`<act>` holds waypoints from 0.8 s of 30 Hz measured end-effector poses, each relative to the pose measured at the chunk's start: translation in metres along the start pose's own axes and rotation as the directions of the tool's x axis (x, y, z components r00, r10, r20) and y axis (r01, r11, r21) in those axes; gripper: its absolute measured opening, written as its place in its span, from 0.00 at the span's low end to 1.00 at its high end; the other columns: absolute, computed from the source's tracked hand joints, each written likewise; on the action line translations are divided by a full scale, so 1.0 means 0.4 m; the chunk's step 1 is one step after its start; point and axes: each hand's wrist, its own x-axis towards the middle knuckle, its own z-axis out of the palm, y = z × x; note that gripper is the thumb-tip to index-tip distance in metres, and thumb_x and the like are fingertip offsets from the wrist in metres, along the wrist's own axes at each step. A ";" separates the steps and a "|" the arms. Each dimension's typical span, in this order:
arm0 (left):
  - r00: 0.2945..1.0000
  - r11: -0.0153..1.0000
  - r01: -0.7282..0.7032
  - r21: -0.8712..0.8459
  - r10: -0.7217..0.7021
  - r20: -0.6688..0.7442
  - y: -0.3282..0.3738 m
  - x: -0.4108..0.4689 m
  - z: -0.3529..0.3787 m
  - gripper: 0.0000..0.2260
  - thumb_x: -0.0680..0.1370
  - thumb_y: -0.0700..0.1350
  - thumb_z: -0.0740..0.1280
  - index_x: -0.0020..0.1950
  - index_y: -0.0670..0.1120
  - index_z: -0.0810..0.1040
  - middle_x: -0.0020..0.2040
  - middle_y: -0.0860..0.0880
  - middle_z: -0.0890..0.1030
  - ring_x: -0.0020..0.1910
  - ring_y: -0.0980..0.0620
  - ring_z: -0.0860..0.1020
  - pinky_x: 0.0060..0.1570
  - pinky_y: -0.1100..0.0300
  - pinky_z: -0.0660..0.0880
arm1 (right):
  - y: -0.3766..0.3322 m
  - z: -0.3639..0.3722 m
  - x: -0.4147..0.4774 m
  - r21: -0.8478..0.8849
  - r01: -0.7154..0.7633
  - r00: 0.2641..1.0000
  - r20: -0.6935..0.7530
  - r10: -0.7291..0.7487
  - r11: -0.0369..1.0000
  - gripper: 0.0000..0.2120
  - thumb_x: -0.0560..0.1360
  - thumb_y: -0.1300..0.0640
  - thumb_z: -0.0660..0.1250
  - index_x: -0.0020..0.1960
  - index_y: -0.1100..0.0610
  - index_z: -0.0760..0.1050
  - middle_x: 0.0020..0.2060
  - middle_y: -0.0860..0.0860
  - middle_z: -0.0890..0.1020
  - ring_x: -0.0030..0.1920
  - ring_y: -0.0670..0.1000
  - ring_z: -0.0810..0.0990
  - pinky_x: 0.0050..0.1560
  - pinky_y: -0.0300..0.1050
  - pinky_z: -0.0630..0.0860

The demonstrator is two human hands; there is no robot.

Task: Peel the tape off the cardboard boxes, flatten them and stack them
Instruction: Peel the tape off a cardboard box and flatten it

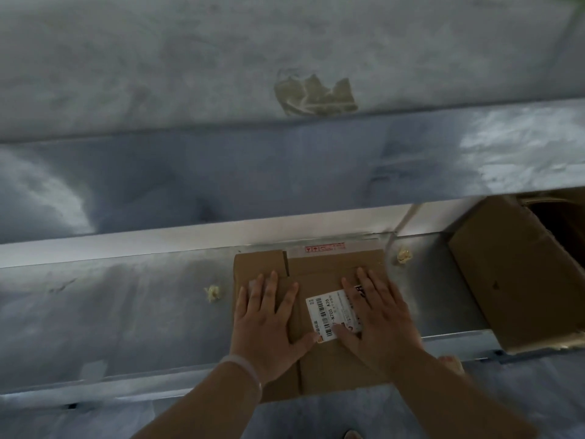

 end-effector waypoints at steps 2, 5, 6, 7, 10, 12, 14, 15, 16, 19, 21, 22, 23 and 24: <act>1.000 1.000 -0.005 -0.011 0.005 -0.015 -0.001 0.004 0.004 0.39 0.71 0.76 0.47 0.75 0.55 0.64 0.76 0.42 0.61 0.74 0.38 0.59 0.70 0.39 0.52 | -0.001 0.001 0.002 0.021 -0.014 1.000 0.019 0.013 1.000 0.41 0.74 0.27 0.43 0.76 0.52 0.63 0.75 0.56 0.64 0.76 0.56 0.61 0.71 0.60 0.55; 1.000 0.999 0.002 -0.043 -0.003 -0.014 -0.001 0.005 0.003 0.39 0.71 0.77 0.46 0.76 0.57 0.62 0.77 0.44 0.59 0.75 0.39 0.57 0.70 0.40 0.50 | -0.002 0.005 0.006 0.033 -0.004 1.000 0.004 0.003 0.999 0.40 0.75 0.27 0.42 0.76 0.52 0.63 0.75 0.56 0.65 0.75 0.56 0.63 0.71 0.59 0.55; 1.000 0.999 0.009 -0.038 -0.010 -0.019 -0.002 0.004 0.001 0.39 0.71 0.77 0.44 0.77 0.58 0.58 0.79 0.45 0.54 0.77 0.41 0.53 0.72 0.41 0.47 | -0.001 0.006 0.008 0.036 -0.003 1.000 0.000 0.003 0.999 0.40 0.75 0.28 0.42 0.76 0.51 0.63 0.75 0.56 0.65 0.75 0.56 0.63 0.70 0.58 0.55; 1.000 1.000 0.004 -0.022 -0.004 -0.028 -0.005 0.006 0.001 0.38 0.71 0.76 0.41 0.77 0.60 0.51 0.79 0.47 0.48 0.78 0.43 0.47 0.73 0.42 0.43 | 0.000 0.007 0.009 0.041 -0.005 1.000 0.002 0.005 0.999 0.39 0.75 0.28 0.42 0.76 0.51 0.63 0.75 0.55 0.65 0.75 0.56 0.63 0.70 0.58 0.55; 0.999 0.999 -0.034 -0.015 0.034 0.009 -0.023 0.017 -0.003 0.36 0.69 0.72 0.38 0.76 0.63 0.39 0.77 0.53 0.33 0.76 0.48 0.35 0.74 0.46 0.35 | 0.005 0.005 0.013 0.088 0.014 1.000 -0.026 -0.011 0.996 0.38 0.76 0.29 0.41 0.78 0.49 0.56 0.78 0.53 0.58 0.78 0.52 0.55 0.74 0.55 0.50; 0.998 0.994 -0.068 -0.083 0.069 0.013 -0.038 0.014 -0.014 0.36 0.69 0.70 0.39 0.76 0.63 0.42 0.75 0.56 0.34 0.76 0.50 0.35 0.73 0.50 0.32 | 0.016 0.001 0.015 0.152 0.029 0.998 -0.057 -0.020 0.988 0.38 0.74 0.31 0.40 0.79 0.46 0.49 0.79 0.49 0.49 0.78 0.47 0.44 0.77 0.51 0.41; 0.998 0.982 -0.057 -0.181 0.051 -0.033 -0.051 -0.005 -0.014 0.37 0.70 0.71 0.43 0.77 0.60 0.50 0.77 0.57 0.40 0.77 0.52 0.39 0.74 0.53 0.35 | 0.026 -0.019 0.014 0.218 0.030 0.999 -0.033 -0.024 0.976 0.36 0.74 0.33 0.42 0.79 0.45 0.45 0.78 0.44 0.42 0.76 0.42 0.37 0.75 0.44 0.35; 0.997 0.972 -0.011 -0.234 -0.006 -0.071 -0.050 -0.022 -0.013 0.37 0.70 0.71 0.46 0.77 0.59 0.54 0.78 0.56 0.43 0.77 0.52 0.41 0.75 0.52 0.39 | 0.034 -0.028 0.012 0.253 0.016 1.000 -0.007 -0.015 0.967 0.34 0.77 0.35 0.46 0.79 0.44 0.45 0.78 0.42 0.40 0.76 0.41 0.36 0.74 0.42 0.34; 0.990 0.955 0.067 -0.287 -0.100 -0.102 -0.049 -0.040 -0.012 0.36 0.71 0.72 0.49 0.76 0.58 0.58 0.79 0.54 0.47 0.77 0.50 0.45 0.76 0.50 0.45 | 0.041 -0.033 0.010 0.306 -0.010 1.000 0.015 0.005 0.952 0.32 0.79 0.38 0.51 0.79 0.44 0.45 0.78 0.41 0.40 0.76 0.41 0.37 0.73 0.40 0.35; 0.913 0.860 0.341 -0.379 -0.399 -0.085 -0.045 -0.099 -0.021 0.30 0.75 0.67 0.57 0.75 0.58 0.61 0.76 0.50 0.57 0.73 0.45 0.56 0.73 0.49 0.58 | 0.072 -0.046 -0.020 0.462 -0.149 0.988 0.033 0.151 0.875 0.36 0.78 0.42 0.62 0.80 0.47 0.48 0.78 0.42 0.48 0.78 0.48 0.48 0.76 0.45 0.48; 0.886 0.818 0.406 -0.408 -0.461 -0.043 -0.042 -0.128 -0.035 0.31 0.75 0.64 0.61 0.76 0.56 0.59 0.70 0.48 0.65 0.67 0.46 0.65 0.68 0.51 0.64 | 0.089 -0.053 -0.048 0.415 -0.257 0.961 0.018 0.275 0.873 0.38 0.76 0.37 0.63 0.79 0.49 0.52 0.76 0.47 0.60 0.75 0.51 0.57 0.75 0.51 0.58; 0.885 0.796 0.411 -0.445 -0.465 -0.014 -0.038 -0.136 -0.045 0.32 0.75 0.63 0.63 0.77 0.56 0.58 0.68 0.47 0.67 0.64 0.47 0.68 0.66 0.51 0.68 | 0.093 -0.056 -0.060 0.370 -0.306 0.946 0.015 0.323 0.877 0.37 0.75 0.36 0.63 0.78 0.50 0.55 0.72 0.49 0.65 0.72 0.52 0.62 0.73 0.53 0.62; 0.886 0.770 0.414 -0.485 -0.463 0.020 -0.034 -0.140 -0.053 0.33 0.75 0.61 0.65 0.77 0.57 0.57 0.65 0.46 0.69 0.62 0.47 0.71 0.64 0.52 0.70 | 0.092 -0.060 -0.070 0.345 -0.334 0.937 0.019 0.350 0.877 0.35 0.75 0.36 0.63 0.76 0.49 0.59 0.69 0.49 0.70 0.69 0.53 0.66 0.70 0.54 0.66; 0.883 0.739 0.424 -0.524 -0.466 0.057 -0.030 -0.140 -0.061 0.34 0.75 0.60 0.67 0.77 0.58 0.56 0.63 0.46 0.70 0.60 0.46 0.72 0.62 0.52 0.72 | 0.092 -0.060 -0.078 0.354 -0.344 0.934 0.028 0.357 0.870 0.31 0.75 0.37 0.63 0.73 0.48 0.63 0.65 0.49 0.74 0.65 0.53 0.70 0.67 0.55 0.70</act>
